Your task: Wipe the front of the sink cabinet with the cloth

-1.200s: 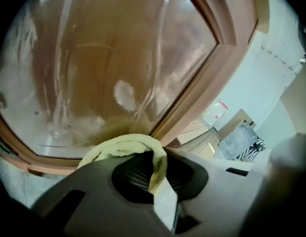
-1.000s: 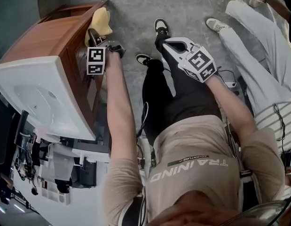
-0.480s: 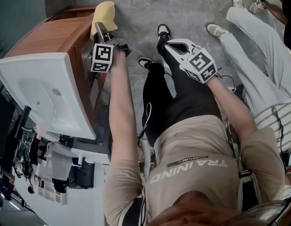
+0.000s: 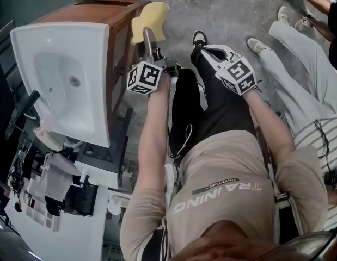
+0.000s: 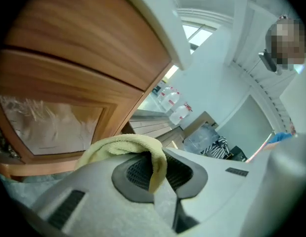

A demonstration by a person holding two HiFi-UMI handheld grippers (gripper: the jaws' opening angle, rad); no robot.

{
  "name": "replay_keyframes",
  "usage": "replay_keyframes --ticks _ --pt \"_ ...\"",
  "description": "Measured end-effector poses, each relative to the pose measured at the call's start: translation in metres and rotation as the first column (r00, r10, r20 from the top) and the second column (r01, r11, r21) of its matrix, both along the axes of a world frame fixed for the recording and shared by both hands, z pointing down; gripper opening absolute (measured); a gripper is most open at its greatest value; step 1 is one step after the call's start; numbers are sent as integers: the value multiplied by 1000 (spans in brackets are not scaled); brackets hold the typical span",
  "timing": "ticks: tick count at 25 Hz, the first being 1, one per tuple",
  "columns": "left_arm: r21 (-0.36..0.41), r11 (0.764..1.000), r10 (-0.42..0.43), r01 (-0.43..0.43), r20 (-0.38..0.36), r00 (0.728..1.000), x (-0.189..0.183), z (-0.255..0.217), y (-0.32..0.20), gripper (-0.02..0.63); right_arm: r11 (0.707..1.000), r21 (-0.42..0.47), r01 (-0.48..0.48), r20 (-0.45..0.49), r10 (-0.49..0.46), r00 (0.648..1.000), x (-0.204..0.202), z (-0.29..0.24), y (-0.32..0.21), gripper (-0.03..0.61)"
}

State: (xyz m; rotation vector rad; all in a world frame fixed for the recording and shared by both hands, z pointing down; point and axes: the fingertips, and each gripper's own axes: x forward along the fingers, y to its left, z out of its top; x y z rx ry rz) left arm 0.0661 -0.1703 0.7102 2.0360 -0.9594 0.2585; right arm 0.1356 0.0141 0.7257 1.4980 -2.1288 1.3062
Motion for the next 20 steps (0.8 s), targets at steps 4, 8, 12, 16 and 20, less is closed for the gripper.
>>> replay_keyframes --ticks 4,8,12,16,20 --pt "20 997 69 -69 8 998 -20 -37 33 40 1000 22 9 -28 -9 1000 -17 -30 -3 12" --pt "82 989 126 -125 -8 992 -39 -83 57 40 997 50 55 -70 -51 996 -35 -62 -7 12" --pt "147 977 154 -152 -1 988 -68 -129 78 40 989 77 126 -111 -117 987 -60 -96 -6 12" --pt "209 960 178 -186 55 983 -106 -162 96 40 950 105 294 -189 -271 944 -104 -129 0 12" --pt "238 957 150 -168 90 984 -159 -190 111 40 899 146 414 -228 -376 898 -156 -168 -4 12"
